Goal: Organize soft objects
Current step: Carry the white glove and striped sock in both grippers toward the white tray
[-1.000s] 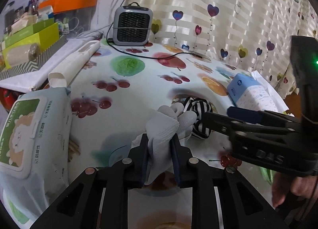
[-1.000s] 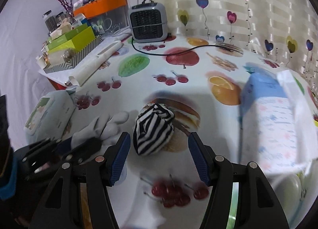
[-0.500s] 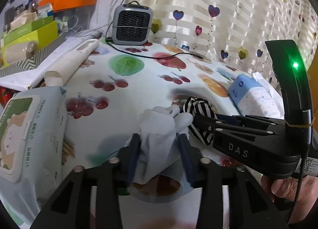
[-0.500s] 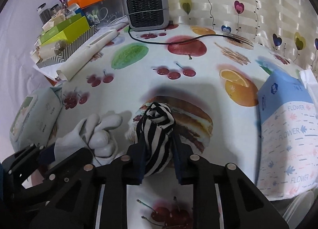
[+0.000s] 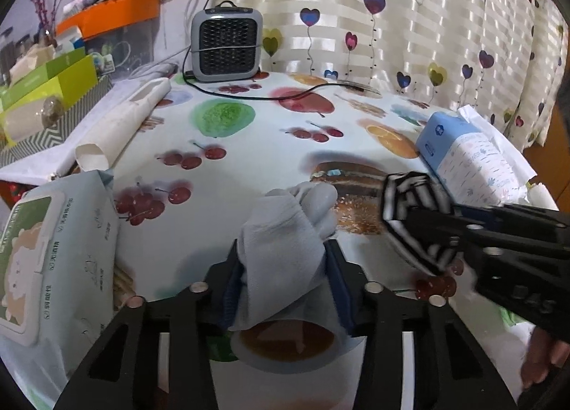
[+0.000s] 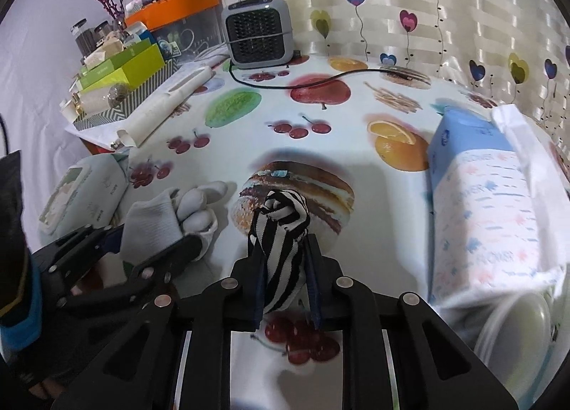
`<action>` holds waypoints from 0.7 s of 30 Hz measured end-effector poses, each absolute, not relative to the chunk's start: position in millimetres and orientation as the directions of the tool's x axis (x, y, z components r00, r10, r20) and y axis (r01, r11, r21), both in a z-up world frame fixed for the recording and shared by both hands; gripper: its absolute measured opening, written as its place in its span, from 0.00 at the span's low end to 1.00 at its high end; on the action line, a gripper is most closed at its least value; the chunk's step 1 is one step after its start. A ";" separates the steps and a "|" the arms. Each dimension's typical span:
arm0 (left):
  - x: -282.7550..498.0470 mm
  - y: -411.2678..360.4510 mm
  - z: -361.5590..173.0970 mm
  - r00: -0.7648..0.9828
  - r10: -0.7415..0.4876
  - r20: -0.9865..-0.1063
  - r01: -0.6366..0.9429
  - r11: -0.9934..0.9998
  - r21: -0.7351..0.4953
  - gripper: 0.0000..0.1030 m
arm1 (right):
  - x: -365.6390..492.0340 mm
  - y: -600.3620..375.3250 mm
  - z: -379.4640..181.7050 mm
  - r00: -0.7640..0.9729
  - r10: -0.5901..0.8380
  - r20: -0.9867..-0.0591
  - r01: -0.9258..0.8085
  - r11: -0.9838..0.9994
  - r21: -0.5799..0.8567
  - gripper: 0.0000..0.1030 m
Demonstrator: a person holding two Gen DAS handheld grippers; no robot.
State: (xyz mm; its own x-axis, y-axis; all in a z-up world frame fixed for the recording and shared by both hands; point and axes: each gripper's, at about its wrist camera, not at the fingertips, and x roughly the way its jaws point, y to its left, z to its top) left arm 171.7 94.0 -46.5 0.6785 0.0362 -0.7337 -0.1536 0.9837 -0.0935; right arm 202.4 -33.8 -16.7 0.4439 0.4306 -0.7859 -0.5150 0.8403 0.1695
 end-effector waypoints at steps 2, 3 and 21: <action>170.0 94.0 -45.9 0.675 0.048 -0.736 -0.165 0.983 -0.087 0.31 | 198.5 -37.8 -12.1 0.450 0.437 -0.779 -0.515 0.840 0.174 0.20; 168.2 94.3 -44.6 0.674 0.050 -0.738 -0.170 0.981 -0.089 0.30 | 195.8 -40.3 -9.4 0.453 0.441 -0.774 -0.515 0.839 0.177 0.20; 106.7 59.6 15.9 0.767 -0.077 -0.638 -0.085 0.972 -0.220 0.25 | 138.7 -88.8 41.8 0.543 0.489 -0.683 -0.507 0.839 0.197 0.20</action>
